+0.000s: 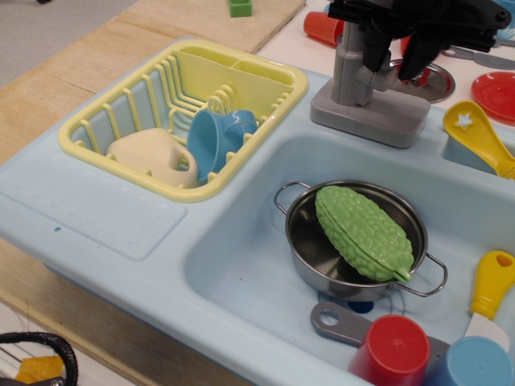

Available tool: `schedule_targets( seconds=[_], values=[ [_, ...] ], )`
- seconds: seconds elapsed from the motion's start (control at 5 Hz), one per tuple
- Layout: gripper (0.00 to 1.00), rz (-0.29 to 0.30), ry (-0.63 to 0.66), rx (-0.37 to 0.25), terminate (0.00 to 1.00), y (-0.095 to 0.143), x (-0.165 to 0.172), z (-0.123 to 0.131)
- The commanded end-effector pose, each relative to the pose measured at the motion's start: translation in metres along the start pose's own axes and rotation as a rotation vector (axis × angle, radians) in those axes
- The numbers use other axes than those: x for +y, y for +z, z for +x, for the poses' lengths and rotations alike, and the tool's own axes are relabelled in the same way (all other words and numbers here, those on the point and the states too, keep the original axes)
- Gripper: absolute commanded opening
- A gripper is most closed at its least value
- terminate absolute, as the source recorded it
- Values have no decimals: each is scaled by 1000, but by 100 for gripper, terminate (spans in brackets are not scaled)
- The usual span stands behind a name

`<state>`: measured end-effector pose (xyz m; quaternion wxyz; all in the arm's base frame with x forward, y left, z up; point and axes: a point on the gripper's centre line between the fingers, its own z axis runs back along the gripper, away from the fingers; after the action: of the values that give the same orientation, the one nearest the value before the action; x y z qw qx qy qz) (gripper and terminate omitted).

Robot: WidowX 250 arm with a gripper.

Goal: Turn lever vertical to front

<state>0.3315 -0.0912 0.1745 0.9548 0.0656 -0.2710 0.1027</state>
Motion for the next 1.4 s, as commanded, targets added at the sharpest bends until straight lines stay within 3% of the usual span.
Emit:
schedule_targets(
  seconds=[0.0,0.2,0.6,1.0,1.2],
  values=[
    [0,-28,34,-17,0,7,-3,8],
    [0,13,78,6,0,19,1,-2],
    [0,-8,193,11,0,13,19,-37],
    [0,-27,252,55,0,-1,26,-50],
    [100,9,268,99,0,5,24,-48]
  ],
)
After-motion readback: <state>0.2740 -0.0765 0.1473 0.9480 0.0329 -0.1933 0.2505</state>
